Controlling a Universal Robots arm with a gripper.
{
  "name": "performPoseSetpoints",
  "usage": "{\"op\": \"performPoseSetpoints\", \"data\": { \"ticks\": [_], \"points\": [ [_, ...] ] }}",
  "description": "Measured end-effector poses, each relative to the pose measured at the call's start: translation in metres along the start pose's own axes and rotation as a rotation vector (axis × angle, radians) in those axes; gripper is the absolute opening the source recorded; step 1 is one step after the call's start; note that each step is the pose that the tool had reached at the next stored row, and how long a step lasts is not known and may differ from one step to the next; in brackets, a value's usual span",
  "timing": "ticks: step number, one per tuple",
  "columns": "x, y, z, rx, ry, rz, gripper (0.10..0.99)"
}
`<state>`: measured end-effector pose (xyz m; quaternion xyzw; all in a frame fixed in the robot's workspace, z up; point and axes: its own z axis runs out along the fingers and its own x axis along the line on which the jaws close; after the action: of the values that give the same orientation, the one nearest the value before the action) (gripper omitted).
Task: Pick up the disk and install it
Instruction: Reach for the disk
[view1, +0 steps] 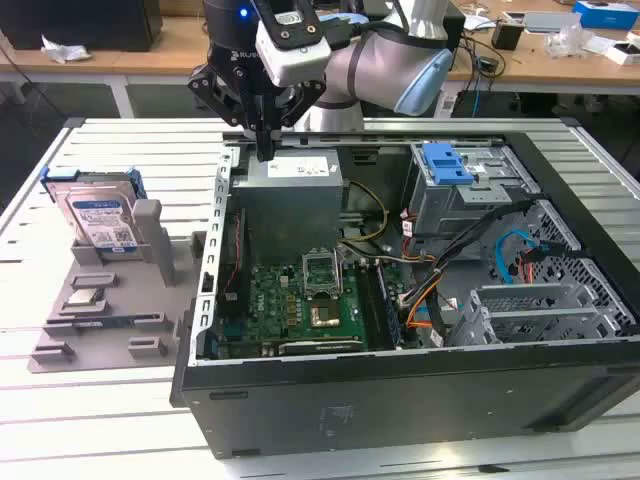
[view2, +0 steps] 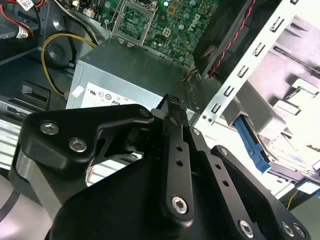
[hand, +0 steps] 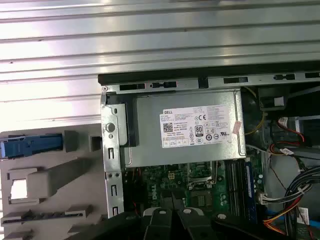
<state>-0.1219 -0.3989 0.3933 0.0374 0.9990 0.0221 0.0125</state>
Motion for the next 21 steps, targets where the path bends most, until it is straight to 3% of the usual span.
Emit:
{"op": "performPoseSetpoints", "data": {
  "ticks": [12,21],
  "points": [
    [0.0176,-0.0013,-0.0005,0.0,0.0,0.0,0.102],
    [0.0381,-0.0028,-0.001,0.0,0.0,0.0,0.102]
  ]
}}
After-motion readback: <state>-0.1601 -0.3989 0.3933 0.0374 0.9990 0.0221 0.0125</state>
